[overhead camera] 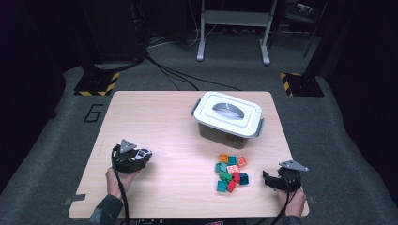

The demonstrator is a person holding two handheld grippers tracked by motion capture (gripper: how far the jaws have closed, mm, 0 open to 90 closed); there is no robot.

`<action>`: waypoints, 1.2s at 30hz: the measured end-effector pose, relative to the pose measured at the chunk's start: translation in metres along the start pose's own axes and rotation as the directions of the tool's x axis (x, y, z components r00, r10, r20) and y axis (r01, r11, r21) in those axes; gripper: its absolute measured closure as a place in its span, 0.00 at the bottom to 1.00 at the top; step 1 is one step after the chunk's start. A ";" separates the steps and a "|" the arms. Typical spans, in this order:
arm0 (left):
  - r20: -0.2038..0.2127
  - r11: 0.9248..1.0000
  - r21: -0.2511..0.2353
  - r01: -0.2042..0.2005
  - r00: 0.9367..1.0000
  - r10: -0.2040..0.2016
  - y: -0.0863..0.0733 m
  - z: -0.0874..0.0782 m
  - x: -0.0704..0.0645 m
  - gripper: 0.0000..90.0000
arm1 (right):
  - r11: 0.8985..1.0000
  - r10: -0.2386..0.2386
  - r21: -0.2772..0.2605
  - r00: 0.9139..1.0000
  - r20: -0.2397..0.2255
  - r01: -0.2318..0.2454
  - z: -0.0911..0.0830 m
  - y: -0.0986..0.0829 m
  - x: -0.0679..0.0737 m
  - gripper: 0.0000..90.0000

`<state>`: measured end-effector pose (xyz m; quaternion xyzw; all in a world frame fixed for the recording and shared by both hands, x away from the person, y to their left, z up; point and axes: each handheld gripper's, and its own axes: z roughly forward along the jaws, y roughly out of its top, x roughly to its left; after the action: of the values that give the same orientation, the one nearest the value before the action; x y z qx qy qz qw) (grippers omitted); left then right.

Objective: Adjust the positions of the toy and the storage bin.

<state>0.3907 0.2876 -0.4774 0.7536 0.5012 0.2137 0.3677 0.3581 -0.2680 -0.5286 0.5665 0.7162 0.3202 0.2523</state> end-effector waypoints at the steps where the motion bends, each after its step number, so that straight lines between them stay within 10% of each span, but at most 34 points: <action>1: -0.014 1.000 -0.003 0.013 1.000 -0.013 -0.001 -0.003 0.006 0.56 | 1.000 -0.001 0.000 1.000 0.000 0.001 0.000 0.000 0.000 0.16; 20: -0.168 0.991 -0.019 0.134 0.976 -0.135 -0.023 -0.024 0.077 0.56 | 1.000 0.002 0.000 1.000 0.000 -0.002 0.000 0.000 0.000 0.16; 36: -0.234 0.981 0.010 0.195 0.954 -0.187 -0.037 -0.018 0.110 0.56 | 1.000 0.001 0.000 1.000 0.000 -0.001 0.000 0.000 0.000 0.16</action>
<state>0.4007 0.4027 -0.4992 0.6775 0.6146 0.2556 0.3131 0.3583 -0.2681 -0.5287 0.5670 0.7157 0.3204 0.2521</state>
